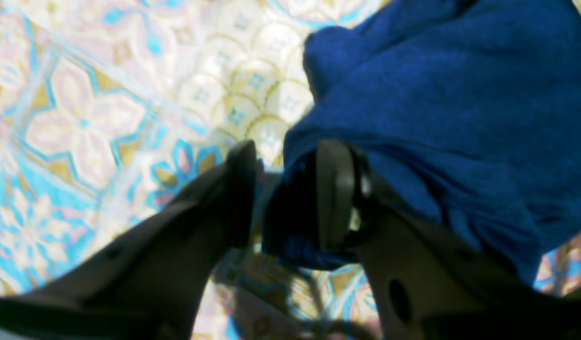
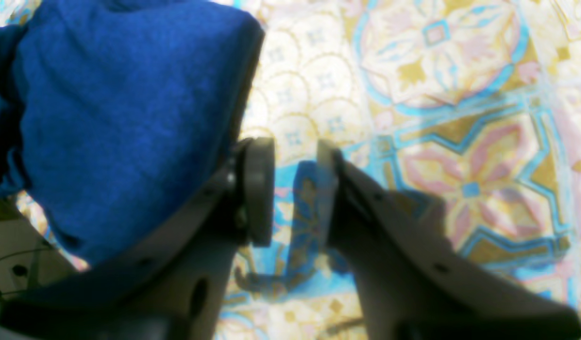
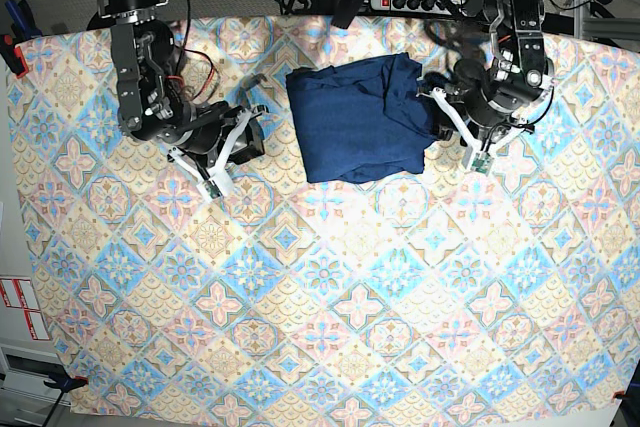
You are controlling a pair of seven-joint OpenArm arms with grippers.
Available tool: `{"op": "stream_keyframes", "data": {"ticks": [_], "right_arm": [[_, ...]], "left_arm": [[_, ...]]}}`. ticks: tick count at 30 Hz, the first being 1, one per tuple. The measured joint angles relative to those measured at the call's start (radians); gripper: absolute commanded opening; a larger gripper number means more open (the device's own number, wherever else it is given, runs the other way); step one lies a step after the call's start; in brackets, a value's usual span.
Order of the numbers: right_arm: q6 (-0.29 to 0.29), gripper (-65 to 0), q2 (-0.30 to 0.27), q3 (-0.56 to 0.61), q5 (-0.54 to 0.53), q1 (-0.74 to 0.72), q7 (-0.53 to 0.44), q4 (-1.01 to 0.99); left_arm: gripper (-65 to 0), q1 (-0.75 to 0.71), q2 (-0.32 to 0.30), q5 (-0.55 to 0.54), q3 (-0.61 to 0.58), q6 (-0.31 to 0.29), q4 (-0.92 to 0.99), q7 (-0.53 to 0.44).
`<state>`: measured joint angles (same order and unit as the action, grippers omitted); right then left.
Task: Fold the T-shirt properly
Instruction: 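Grasp the shirt edge nearest the left gripper and fold it inward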
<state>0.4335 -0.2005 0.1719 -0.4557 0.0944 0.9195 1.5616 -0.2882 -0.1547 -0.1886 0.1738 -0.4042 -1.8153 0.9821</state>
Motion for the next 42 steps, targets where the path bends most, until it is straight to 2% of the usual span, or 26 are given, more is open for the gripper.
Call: {"op": "stream_keyframes", "data": {"ticks": [4, 12, 22, 26, 42], "right_arm": [[0.001, -50.1, 0.003, 0.002, -0.004, -0.022, 0.003, 0.000], [0.000, -50.1, 0.002, 0.002, -0.002, -0.017, 0.005, 0.000], [0.000, -50.1, 0.001, 0.002, -0.004, -0.017, 0.003, 0.003], [0.000, -50.1, 0.001, 0.002, -0.004, -0.016, 0.004, 0.004], [0.000, -50.1, 0.001, 0.002, -0.004, -0.012, 0.004, 0.005]], "left_arm": [[-43.5, -0.011, -0.004, -0.036, 0.005, 0.003, 0.026, 0.003], [-43.5, -0.029, -0.003, -0.035, 0.000, 0.003, 0.069, 0.001], [-44.1, 0.054, 0.013, -0.032, -0.059, 0.003, 0.190, -0.002], [-44.2, 0.064, 0.008, -0.022, -0.107, 0.004, 0.194, -0.002], [-44.2, 0.069, 0.010, -0.025, -0.106, 0.003, 0.195, -0.002]]}}
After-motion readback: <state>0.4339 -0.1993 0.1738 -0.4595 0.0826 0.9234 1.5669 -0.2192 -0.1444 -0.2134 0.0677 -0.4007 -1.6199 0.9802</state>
